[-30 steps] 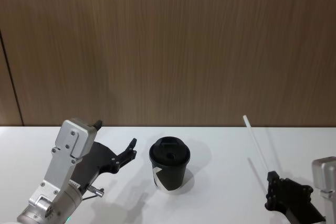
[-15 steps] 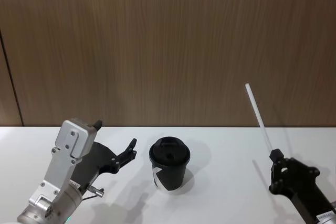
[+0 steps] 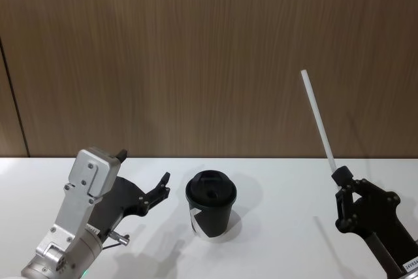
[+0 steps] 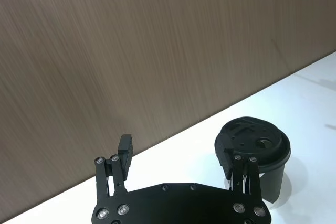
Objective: Pick up the straw with one hand, pass it to the other hand, and insert it into the cup.
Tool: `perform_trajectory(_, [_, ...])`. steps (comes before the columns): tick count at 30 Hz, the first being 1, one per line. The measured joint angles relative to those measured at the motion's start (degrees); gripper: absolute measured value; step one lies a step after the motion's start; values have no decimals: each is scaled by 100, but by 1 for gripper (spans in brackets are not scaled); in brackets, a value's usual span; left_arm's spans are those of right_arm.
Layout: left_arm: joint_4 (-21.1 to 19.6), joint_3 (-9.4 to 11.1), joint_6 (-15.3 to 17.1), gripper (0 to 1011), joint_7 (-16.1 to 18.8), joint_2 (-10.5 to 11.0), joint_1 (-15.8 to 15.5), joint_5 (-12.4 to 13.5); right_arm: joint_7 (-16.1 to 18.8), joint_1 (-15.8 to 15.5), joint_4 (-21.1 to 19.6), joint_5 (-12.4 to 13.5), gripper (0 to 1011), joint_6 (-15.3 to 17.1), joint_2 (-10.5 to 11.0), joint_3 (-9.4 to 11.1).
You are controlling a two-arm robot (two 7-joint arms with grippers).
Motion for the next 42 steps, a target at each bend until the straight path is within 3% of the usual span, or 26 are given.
perform_trajectory(6, [0,0,0,1003,1,0,0,0,435,24,2,351,0,-272,101,-62])
perform_trajectory(16, [0,0,0,1003,1,0,0,0,833,46,-18,645,0,-469,234,-162])
perform_trajectory(42, [0,0,0,1003,1,0,0,0,1117,68,-68,852,0,-600,367,-288])
